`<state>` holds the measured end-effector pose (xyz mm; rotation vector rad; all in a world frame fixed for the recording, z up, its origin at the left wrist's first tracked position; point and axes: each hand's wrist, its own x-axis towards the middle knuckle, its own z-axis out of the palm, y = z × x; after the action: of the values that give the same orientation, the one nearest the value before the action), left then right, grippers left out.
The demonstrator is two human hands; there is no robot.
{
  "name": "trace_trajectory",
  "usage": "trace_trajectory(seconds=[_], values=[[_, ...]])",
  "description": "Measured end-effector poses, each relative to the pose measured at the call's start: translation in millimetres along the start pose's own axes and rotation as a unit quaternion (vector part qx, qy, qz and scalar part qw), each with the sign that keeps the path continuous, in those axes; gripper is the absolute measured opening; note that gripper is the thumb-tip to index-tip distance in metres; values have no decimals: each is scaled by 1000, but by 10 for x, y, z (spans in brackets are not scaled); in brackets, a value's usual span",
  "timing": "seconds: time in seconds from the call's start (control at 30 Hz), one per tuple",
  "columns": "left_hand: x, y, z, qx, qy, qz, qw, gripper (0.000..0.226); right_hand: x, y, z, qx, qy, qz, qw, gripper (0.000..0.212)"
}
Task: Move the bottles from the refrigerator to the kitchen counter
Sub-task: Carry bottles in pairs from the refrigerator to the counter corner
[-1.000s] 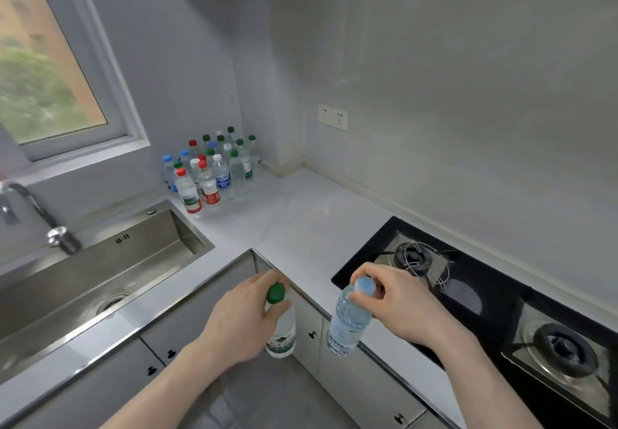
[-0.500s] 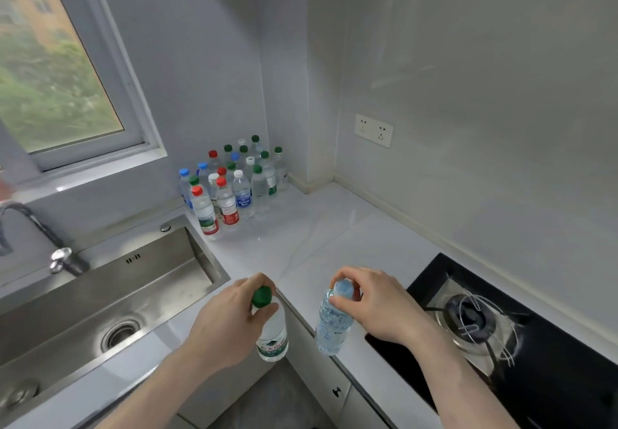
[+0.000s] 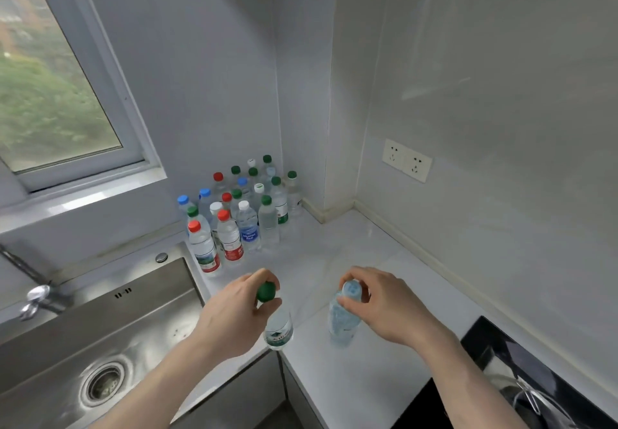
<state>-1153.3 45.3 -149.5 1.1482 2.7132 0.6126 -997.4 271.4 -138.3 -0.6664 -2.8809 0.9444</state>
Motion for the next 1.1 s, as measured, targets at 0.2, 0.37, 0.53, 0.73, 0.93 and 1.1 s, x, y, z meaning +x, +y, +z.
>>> trace_trajectory(seconds=[0.2, 0.37, 0.53, 0.73, 0.93, 1.1], values=[[627, -140, 7, 25, -34, 25, 999, 16, 500, 61, -18, 4, 7, 9, 1000, 14], [1167, -315, 8, 58, -63, 63, 994, 18, 857, 46, 30, 6, 16, 41, 999, 13], [1749, -502, 12, 78, -78, 104, 988, 22, 1251, 12, 67, -5, 31, 69, 997, 14], [2377, -693, 186, 116, -84, 143, 979, 25, 1568, -24, 140, -13, 36, 95, 995, 12], [2944, -763, 336, 168, -81, 176, 967, 26, 1785, -2, 156, -14, 37, 110, 993, 12], [3370, -797, 421, 220, -101, 171, 955, 24, 1923, 44, 175, -18, 30, 120, 992, 15]])
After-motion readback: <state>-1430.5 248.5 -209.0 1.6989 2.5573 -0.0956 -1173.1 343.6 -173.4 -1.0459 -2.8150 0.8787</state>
